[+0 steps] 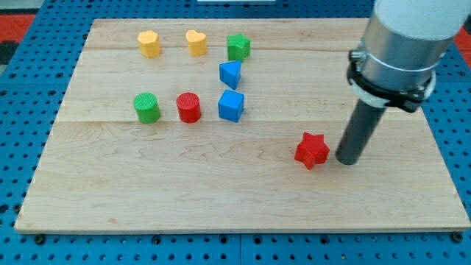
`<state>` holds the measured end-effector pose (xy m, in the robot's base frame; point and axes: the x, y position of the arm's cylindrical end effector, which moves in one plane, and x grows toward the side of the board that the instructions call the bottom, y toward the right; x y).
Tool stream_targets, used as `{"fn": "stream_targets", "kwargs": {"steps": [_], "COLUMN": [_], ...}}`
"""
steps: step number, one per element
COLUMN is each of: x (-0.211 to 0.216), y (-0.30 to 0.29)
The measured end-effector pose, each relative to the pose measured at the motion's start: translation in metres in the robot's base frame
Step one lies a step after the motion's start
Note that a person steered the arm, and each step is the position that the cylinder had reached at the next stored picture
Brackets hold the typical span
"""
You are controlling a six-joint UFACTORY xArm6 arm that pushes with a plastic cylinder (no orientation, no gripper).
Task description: Push the red star above the green star
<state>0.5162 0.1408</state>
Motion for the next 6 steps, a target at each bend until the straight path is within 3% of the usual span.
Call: {"fn": "stream_targets", "kwargs": {"steps": [1,2,3,4,6], "x": [0.0,-0.002,-0.003,-0.024,-0.026], "y": [-0.068,-0.086,-0.008,-0.025,-0.218]}}
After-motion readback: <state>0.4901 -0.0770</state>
